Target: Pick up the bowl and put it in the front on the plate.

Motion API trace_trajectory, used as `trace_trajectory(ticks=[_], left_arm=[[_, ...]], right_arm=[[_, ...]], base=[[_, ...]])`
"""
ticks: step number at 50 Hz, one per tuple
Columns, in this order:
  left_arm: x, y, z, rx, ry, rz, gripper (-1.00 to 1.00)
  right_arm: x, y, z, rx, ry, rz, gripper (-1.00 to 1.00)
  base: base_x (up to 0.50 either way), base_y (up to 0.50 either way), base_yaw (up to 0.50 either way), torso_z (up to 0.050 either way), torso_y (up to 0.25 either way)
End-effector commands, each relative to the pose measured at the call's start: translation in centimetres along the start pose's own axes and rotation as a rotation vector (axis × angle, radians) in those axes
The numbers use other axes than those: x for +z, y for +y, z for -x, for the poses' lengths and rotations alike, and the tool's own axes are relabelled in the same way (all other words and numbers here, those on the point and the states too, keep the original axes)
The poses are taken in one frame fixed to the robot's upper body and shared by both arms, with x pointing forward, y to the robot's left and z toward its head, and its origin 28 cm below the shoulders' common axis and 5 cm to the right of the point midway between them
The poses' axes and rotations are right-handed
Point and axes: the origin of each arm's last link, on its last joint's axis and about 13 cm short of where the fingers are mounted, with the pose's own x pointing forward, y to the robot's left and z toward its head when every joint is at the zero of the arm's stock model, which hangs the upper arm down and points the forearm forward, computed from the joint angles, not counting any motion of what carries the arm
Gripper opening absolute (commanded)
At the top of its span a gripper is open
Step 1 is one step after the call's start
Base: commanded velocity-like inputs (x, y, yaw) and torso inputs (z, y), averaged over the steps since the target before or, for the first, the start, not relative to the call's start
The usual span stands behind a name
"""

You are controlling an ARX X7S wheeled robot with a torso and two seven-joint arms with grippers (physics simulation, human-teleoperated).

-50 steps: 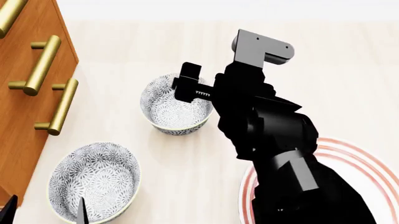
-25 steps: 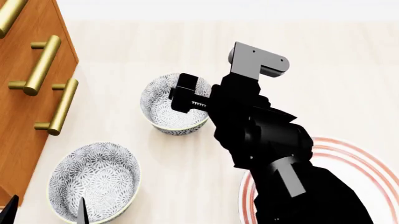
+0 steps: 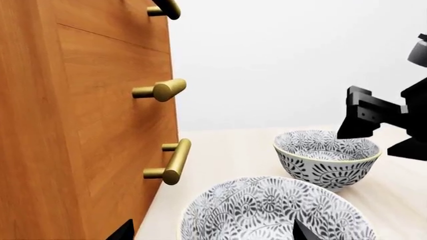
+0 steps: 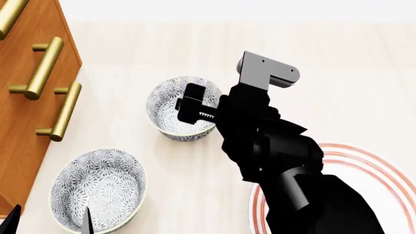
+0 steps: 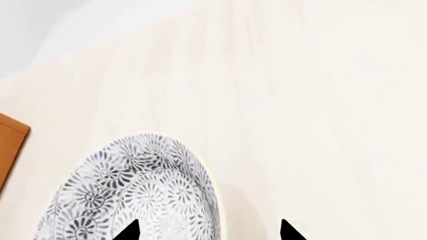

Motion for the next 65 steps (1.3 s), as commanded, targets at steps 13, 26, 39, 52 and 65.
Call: trace_trajectory(ticks=[13,26,39,52,65], left_arm=[[0.0,0.1,-0.2,0.004,-0.010,-0.001,1.00],[0.0,0.0,-0.1,0.000,-0.006,-0.003,1.00],[-0.1,0.0,-0.1,-0.003,-0.004,-0.004,1.00],[-0.1,0.0,-0.2,0.000,0.000,-0.004,1.00],[-0.1,0.1,-0.2,0.002,0.003,-0.003,1.00]], right_arm=[[-0.9,0.6,-0.2,0.031,0.017,-0.001,1.00],[-1.2,0.5,-0.3,0.032,0.026,-0.019,1.00],[-1.6,0.4,-0.4,0.031,0.037,-0.028,1.00],[-2.0,0.5,-0.4,0.039,0.047,-0.049,1.00],[-2.1,0.6,-0.5,0.040,0.033,-0.033,-1.00]], base=[[0.00,0.00,0.00,0.000,0.000],[0.00,0.00,0.00,0.000,0.000],[0.00,0.00,0.00,0.000,0.000],[0.00,0.00,0.00,0.000,0.000],[0.00,0.00,0.00,0.000,0.000]])
